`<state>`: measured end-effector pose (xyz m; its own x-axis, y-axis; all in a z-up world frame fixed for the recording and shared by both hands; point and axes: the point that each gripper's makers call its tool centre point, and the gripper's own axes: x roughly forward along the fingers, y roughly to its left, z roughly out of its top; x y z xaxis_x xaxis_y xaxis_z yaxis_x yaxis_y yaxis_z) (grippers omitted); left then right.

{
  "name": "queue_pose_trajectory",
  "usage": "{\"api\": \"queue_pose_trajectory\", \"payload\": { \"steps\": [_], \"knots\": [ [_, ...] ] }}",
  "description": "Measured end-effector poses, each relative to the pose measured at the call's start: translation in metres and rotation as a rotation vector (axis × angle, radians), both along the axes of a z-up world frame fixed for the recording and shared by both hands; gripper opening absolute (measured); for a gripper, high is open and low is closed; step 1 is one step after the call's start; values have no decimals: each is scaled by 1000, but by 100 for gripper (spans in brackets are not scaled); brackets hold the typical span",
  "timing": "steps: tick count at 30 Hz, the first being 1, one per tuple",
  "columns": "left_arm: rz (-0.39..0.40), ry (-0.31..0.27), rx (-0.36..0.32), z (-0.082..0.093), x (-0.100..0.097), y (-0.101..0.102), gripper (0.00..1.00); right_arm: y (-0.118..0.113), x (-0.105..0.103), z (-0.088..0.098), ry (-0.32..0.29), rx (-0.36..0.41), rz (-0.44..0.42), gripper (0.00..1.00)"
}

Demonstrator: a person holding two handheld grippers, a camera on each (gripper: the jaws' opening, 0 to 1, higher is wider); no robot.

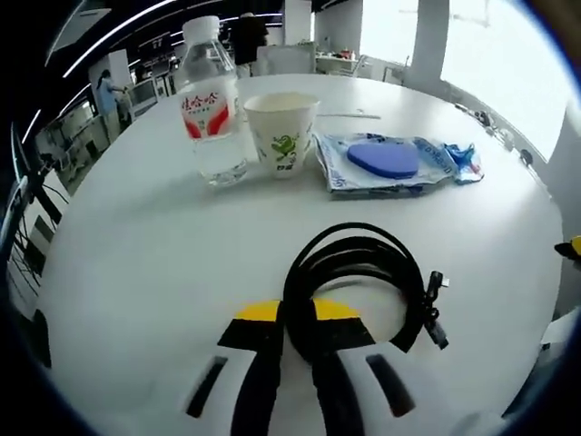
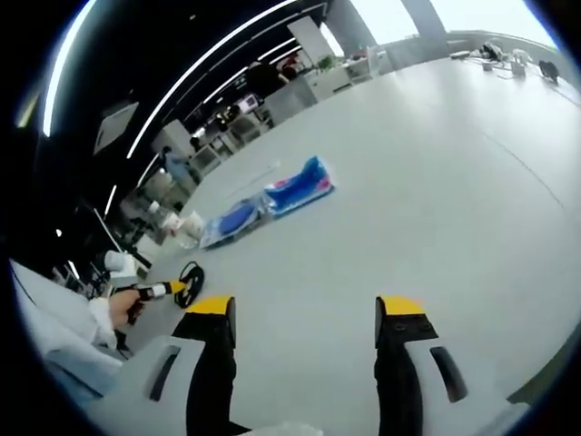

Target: Arrange the tabletop items into an orderly group along one side of the table until the central work area is clear of visible clutter.

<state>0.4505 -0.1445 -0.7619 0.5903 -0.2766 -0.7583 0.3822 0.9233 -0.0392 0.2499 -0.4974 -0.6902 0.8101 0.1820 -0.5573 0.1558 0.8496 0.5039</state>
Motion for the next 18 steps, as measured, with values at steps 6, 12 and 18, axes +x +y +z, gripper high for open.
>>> {"api": "queue_pose_trajectory", "payload": {
  "steps": [6,12,18],
  "knots": [
    [71,43,-124,5,-4,-1,3,-3,-3,-1,4,3,-11,59],
    [76,35,-207,18,-12,-9,1,-1,3,0,-5,7,-1,58],
    [75,0,-291,44,-16,-24,1,7,15,2,-21,19,31,59]
  ]
}}
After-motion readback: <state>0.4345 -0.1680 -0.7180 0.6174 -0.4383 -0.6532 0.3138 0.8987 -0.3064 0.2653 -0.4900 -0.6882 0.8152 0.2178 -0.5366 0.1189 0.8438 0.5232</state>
